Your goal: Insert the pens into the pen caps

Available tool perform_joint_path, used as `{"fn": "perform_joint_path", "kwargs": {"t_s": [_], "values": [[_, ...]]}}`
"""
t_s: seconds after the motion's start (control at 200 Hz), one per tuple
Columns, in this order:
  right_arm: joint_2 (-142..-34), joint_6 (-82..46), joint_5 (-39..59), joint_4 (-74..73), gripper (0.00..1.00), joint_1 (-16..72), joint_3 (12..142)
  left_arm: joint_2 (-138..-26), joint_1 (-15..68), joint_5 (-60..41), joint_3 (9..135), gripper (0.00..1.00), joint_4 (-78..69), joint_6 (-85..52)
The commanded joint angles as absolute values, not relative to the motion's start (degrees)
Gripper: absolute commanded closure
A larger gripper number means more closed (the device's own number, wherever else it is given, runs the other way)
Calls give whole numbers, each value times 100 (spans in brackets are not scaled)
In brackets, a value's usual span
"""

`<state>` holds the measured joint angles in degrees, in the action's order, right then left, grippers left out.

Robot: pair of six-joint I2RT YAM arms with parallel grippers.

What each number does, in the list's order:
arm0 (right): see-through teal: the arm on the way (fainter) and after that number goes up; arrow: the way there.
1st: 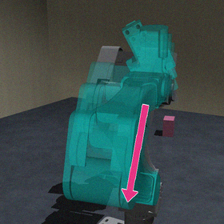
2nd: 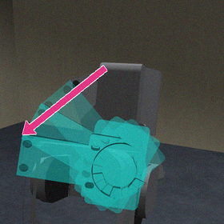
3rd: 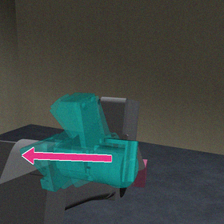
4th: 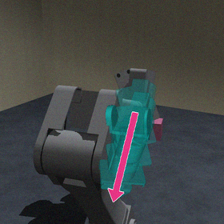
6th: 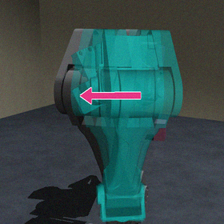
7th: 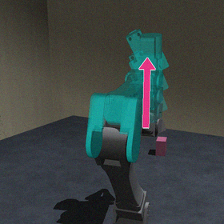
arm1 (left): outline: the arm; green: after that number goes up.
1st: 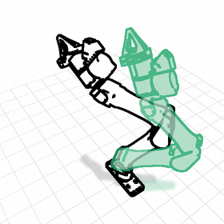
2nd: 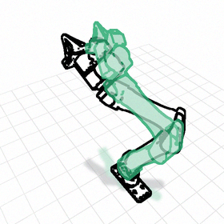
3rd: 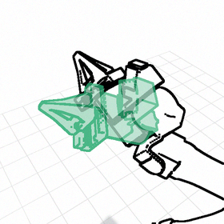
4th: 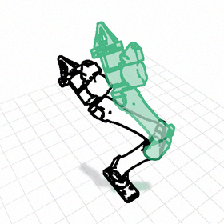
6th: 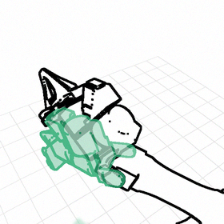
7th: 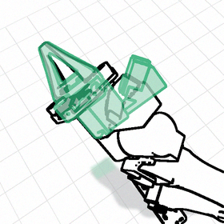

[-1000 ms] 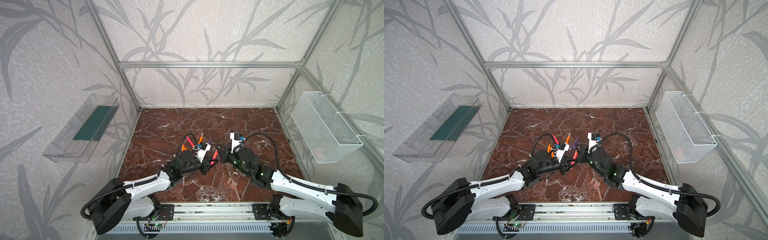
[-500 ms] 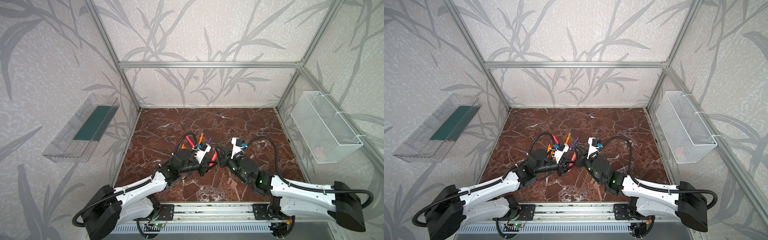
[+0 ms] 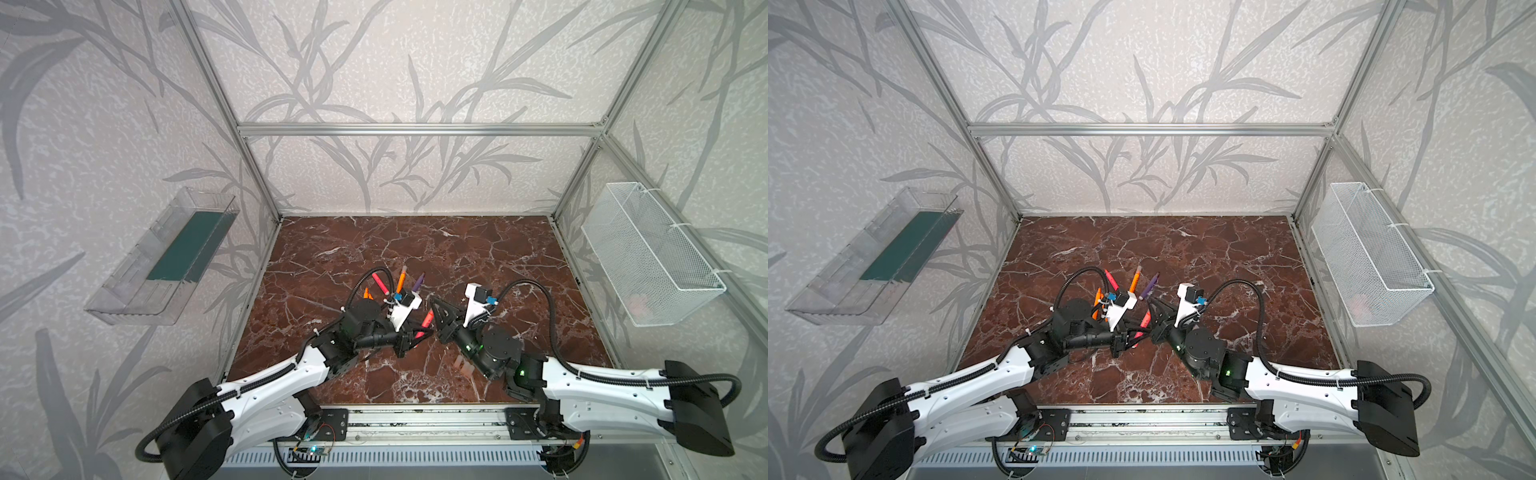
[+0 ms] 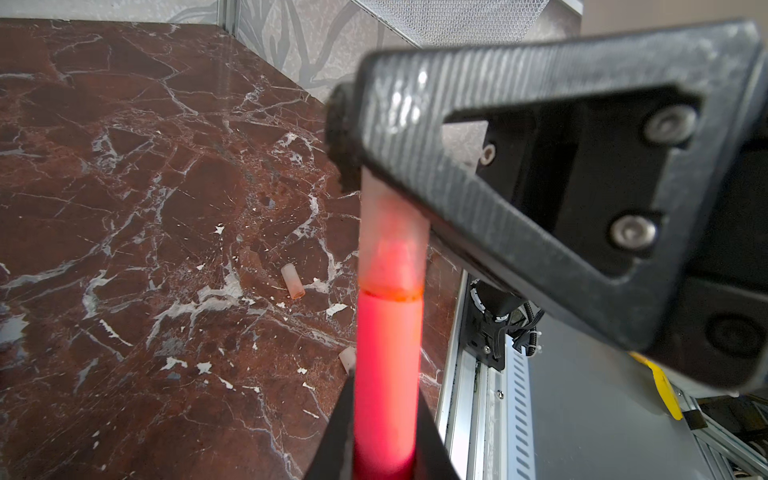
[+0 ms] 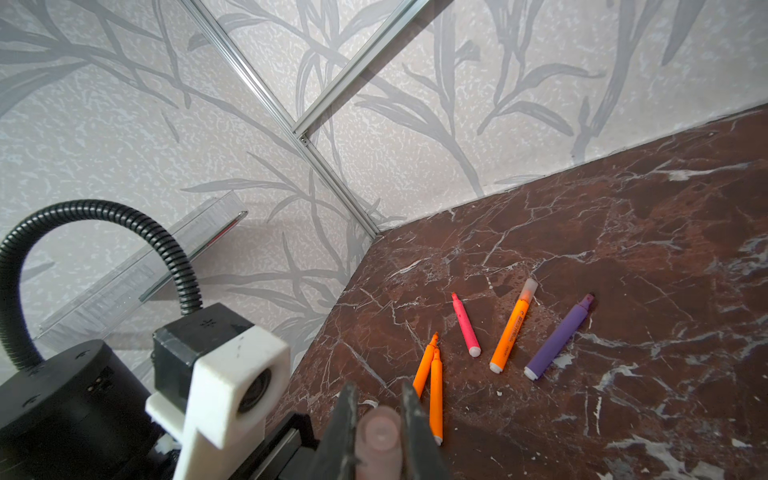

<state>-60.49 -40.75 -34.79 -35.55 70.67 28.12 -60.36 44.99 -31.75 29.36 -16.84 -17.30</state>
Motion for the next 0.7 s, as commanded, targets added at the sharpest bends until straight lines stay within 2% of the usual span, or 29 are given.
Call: {"fn": "perform_joint_path", "kwargs": {"t_s": [0.0,0.38,0.695], "values": [[-6301,-4445,-2336,-2392,100,7927,2700,-5992,3995,-967,3724,100,-2661,-2033],[-6559,-4728,-2520,-2194,100,8089,2889,-5801,3994,-609,3782,100,-2320,-1861],[-6352,-3491,-2038,-3952,100,8075,2067,-5763,3455,-1940,3697,100,-2668,-2458]]}}
